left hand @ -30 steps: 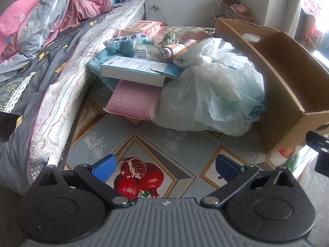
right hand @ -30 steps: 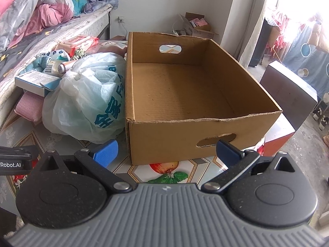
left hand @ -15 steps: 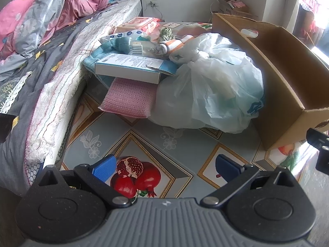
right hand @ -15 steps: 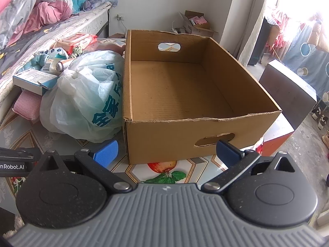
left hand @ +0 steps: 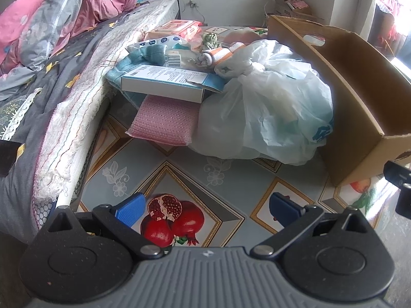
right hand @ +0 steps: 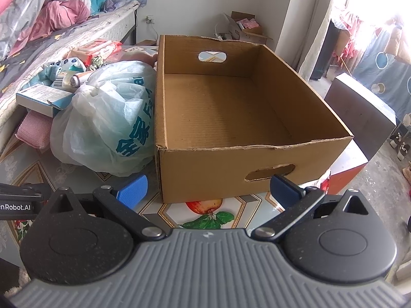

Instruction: Organize soft objects

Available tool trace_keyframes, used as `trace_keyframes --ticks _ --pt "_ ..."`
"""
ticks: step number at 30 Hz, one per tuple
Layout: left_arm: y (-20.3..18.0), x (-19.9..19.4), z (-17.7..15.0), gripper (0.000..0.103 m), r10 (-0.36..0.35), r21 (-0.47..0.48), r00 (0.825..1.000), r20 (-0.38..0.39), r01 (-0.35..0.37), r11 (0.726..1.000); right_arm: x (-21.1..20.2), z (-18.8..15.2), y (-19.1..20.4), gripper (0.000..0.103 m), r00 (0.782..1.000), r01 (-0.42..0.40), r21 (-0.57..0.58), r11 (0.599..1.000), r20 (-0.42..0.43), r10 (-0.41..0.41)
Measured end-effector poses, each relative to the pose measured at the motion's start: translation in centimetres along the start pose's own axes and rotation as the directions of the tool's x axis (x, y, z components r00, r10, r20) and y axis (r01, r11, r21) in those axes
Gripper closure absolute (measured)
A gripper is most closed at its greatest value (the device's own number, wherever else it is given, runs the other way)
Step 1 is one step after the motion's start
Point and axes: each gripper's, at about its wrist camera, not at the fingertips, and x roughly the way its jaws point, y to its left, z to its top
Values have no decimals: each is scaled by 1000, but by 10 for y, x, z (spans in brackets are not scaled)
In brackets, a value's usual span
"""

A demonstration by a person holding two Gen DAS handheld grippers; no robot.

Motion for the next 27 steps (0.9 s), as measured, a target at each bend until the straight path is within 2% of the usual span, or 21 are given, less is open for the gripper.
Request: trace_keyframes --ticks 27 --pt "5 2 -4 0 8 1 1000 1 -8 1000 2 -1 1 1 1000 -10 6 1000 -5 10"
